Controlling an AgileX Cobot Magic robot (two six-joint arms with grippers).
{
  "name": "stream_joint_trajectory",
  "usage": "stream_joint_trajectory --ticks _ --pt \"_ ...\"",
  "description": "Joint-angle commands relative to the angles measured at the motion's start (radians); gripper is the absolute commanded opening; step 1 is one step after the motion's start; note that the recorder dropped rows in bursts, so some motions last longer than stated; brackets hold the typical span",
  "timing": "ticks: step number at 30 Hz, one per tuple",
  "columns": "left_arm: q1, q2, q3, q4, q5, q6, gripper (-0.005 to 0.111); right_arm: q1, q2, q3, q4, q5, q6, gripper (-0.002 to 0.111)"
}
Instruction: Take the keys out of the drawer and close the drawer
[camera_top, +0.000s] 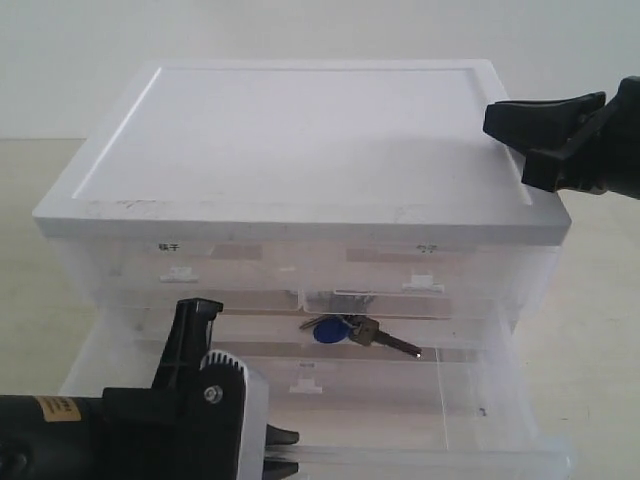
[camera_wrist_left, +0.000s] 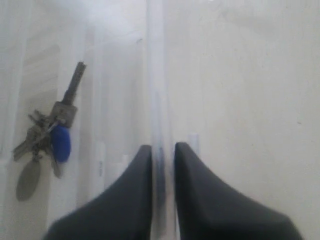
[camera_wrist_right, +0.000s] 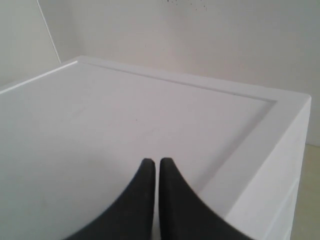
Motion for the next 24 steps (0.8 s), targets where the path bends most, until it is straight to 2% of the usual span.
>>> stream_joint_trajectory --ticks 1,7,13,15,19,20,22,24 --pt "-0.004 -0.010 0.002 0.005 0.105 -0.014 0.005 0.002 0.004 -0.005 -0.004 0.004 -0.004 0.000" --pt "-0.004 -0.081 0.002 0.005 0.165 -0.019 0.005 0.002 0.004 -0.005 -0.004 0.004 -0.004 0.000" --pt "-0.004 -0.188 0.002 0.005 0.165 -0.019 0.007 0.002 0.004 -0.005 -0.006 0.004 -0.004 0.000" --pt "-0.004 -0.204 0.002 -0.012 0.185 -0.021 0.015 0.002 0.004 -0.005 -0.008 0.004 0.000 0.000" --pt "-0.004 -0.207 0.002 -0.047 0.187 -0.021 0.044 0.002 0.004 -0.005 -0.013 0.004 0.003 0.000" --pt "-0.004 -0.207 0.002 -0.047 0.185 -0.021 0.048 0.002 0.004 -0.005 -0.014 0.006 0.005 0.000" --pt "-0.004 -0.207 0.002 -0.065 0.158 -0.021 0.052 0.002 0.004 -0.005 -0.014 0.009 0.010 0.000" --pt "-0.004 -0.207 0.002 -0.203 0.034 -0.023 0.052 0.002 0.004 -0.005 -0.015 0.010 0.013 0.000"
